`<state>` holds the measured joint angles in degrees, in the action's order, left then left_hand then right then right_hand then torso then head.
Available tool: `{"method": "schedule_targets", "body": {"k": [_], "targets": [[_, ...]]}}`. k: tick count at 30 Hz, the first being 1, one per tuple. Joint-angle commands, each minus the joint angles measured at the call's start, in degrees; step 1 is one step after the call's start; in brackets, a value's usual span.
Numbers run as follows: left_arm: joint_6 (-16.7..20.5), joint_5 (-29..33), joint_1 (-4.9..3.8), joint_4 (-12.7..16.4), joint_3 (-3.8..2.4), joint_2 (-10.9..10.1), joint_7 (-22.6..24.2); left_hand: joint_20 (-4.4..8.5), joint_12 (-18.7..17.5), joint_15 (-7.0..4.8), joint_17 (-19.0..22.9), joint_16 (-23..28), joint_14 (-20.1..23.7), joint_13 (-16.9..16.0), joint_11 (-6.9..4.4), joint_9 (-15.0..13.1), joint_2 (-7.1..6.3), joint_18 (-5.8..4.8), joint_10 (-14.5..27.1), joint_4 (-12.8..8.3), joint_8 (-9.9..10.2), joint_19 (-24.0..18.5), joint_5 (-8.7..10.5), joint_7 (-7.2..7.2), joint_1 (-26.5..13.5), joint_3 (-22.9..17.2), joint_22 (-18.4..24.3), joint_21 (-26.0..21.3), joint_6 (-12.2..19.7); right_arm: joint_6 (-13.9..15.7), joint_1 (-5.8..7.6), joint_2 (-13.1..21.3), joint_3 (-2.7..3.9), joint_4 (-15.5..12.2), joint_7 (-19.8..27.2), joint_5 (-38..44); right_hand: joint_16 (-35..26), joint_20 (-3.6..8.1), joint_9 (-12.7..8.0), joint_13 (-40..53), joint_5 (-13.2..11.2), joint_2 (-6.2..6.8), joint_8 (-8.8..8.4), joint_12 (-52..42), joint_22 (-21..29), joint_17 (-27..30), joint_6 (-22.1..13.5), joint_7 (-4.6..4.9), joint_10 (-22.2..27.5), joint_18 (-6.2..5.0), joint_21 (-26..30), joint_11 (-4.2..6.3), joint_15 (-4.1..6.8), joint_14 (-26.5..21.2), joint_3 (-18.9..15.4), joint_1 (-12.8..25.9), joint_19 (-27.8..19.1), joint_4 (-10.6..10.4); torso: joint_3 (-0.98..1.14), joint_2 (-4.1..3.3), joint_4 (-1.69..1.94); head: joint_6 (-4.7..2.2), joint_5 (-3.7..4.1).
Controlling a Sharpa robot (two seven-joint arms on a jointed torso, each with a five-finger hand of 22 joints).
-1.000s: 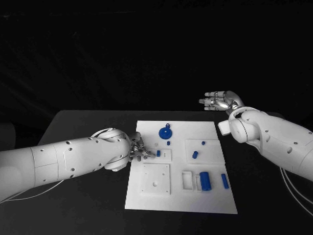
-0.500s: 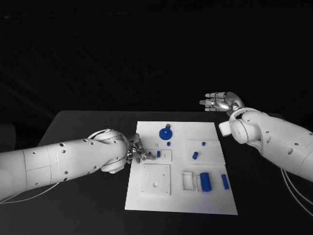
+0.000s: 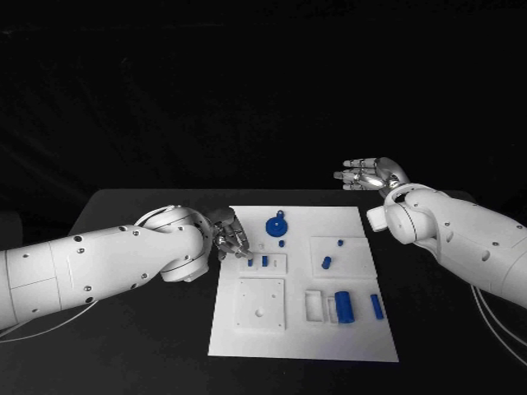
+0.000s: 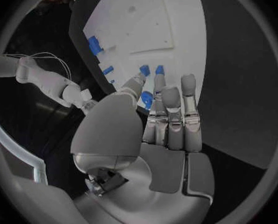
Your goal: Assemble the parts on the task board
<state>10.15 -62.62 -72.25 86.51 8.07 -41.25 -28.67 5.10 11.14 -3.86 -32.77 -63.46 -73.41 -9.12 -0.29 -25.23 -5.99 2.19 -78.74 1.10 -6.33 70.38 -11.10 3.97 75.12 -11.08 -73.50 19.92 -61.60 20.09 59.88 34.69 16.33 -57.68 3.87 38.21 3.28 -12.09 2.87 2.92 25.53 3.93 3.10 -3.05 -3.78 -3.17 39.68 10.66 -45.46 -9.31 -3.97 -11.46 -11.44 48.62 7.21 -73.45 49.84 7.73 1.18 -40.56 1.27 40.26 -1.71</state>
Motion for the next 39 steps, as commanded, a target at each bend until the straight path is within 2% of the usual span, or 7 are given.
{"method": "schedule_targets", "body": {"k": [1,3,5,9,15,27,39], "targets": [[8.29,-1.23,-0.23,0.26,-0.27,0.54,10.21,-0.53,-3.57,0.85,1.76,1.96,1.09,3.51,1.25,4.78,1.00,0.37,2.45,-1.76,1.09,-0.94,0.70,1.30,3.60,-2.36,0.76,-1.49,0.57,-0.98,-0.04,0.00,0.02,0.02,0.46,0.38,-0.20,0.03,-0.05,-0.07,0.39,0.39,-0.26,0.20,0.08,0.08,-0.35,1.17,0.06,0.93,-0.02,0.04,0.19,-0.24,0.08,-0.05,-0.48,-0.27,0.06,0.00,0.02,-0.12,0.17],[11.21,-2.77,-0.27,-0.32,-0.28,1.35,13.69,-1.12,-5.32,1.39,2.82,2.86,1.11,5.52,1.95,8.07,1.81,0.82,3.40,-1.55,1.42,-0.99,6.17,1.44,4.62,-2.85,1.11,-2.21,0.15,-1.01,-0.05,-0.03,0.02,0.03,0.51,0.33,-0.21,0.04,-0.04,-0.06,0.53,0.37,-0.25,0.19,0.09,0.08,-0.19,1.16,-0.08,0.92,-0.02,0.06,0.22,-0.25,0.09,-0.02,-0.45,-0.25,0.08,-0.01,0.03,-0.18,0.19],[13.68,-5.17,-0.28,-1.40,-0.02,2.44,17.00,-1.65,-7.06,1.74,4.00,3.45,0.53,5.58,2.45,12.02,1.92,1.50,4.01,-1.06,1.74,-0.47,7.59,1.65,5.70,-2.88,1.45,-2.88,-0.77,-1.03,-0.05,-0.08,0.02,0.05,0.55,0.27,-0.21,0.04,-0.04,-0.06,0.53,0.37,-0.25,0.19,0.09,0.08,-0.19,1.16,-0.08,0.92,-0.02,0.06,0.22,-0.25,0.09,-0.02,-0.45,-0.25,0.07,-0.04,-0.02,-0.21,0.19],[15.25,-9.22,-0.29,-4.32,0.98,4.63,22.62,-2.48,-7.53,2.54,5.21,3.38,0.24,5.65,3.47,17.07,1.08,2.75,7.12,-1.72,2.60,-0.12,7.24,2.03,7.86,-4.54,0.75,-3.08,-2.03,-1.10,-0.06,-0.22,0.02,0.09,0.60,0.15,-0.20,0.05,-0.04,-0.06,0.65,0.31,-0.26,0.19,0.08,0.08,-0.20,1.16,-0.08,0.92,-0.01,0.07,0.24,-0.18,0.10,0.03,-0.38,-0.23,-0.01,-0.06,-0.11,-0.26,0.32],[13.99,-15.29,-0.24,-9.24,2.50,8.10,27.68,-2.96,-7.71,2.80,6.12,2.09,-0.66,5.76,4.41,20.89,-0.59,4.14,10.27,-3.42,2.68,0.34,5.33,1.70,8.09,-7.03,-1.93,-2.10,-2.25,-1.26,-0.07,-0.46,0.02,-0.03,0.60,-0.27,-0.20,0.06,-0.04,-0.06,1.06,0.22,-0.25,0.19,0.09,0.08,-0.11,1.13,-0.15,0.92,-0.01,0.07,0.24,-0.16,0.05,0.25,-0.40,-0.26,-0.06,-0.19,-0.19,-0.33,0.34],[5.85,-23.51,-0.07,-16.63,4.44,13.04,30.10,-2.60,-7.71,1.90,6.49,-0.29,-4.50,5.74,4.28,21.44,-2.78,4.33,14.66,-4.07,2.71,3.12,4.82,0.52,5.77,-5.74,-2.07,-1.60,0.67,-1.29,-0.08,-0.87,0.03,-0.02,0.68,-0.50,-0.20,0.06,-0.04,-0.06,1.56,0.23,-0.25,0.19,0.09,0.08,-0.10,1.13,-0.15,0.92,0.00,0.07,0.21,-0.18,-0.04,0.45,-0.44,-0.28,-0.05,-0.22,-0.26,-0.41,0.17],[2.74,-26.01,0.99,-21.31,4.95,16.70,31.17,-1.99,-7.81,0.66,6.80,-0.55,-8.28,5.77,3.50,21.55,-1.27,4.61,18.26,-4.56,2.75,6.32,3.37,0.01,7.03,-2.01,-2.09,-1.67,3.21,-1.28,-0.07,-1.10,0.03,-0.24,0.71,-0.34,-0.21,0.06,-0.04,-0.06,1.78,0.28,-0.26,0.19,0.10,0.09,-0.12,1.14,-0.17,0.91,0.01,0.07,0.19,-0.23,-0.02,0.43,-0.49,-0.28,-0.16,-0.47,-0.42,-0.41,0.47]]}}
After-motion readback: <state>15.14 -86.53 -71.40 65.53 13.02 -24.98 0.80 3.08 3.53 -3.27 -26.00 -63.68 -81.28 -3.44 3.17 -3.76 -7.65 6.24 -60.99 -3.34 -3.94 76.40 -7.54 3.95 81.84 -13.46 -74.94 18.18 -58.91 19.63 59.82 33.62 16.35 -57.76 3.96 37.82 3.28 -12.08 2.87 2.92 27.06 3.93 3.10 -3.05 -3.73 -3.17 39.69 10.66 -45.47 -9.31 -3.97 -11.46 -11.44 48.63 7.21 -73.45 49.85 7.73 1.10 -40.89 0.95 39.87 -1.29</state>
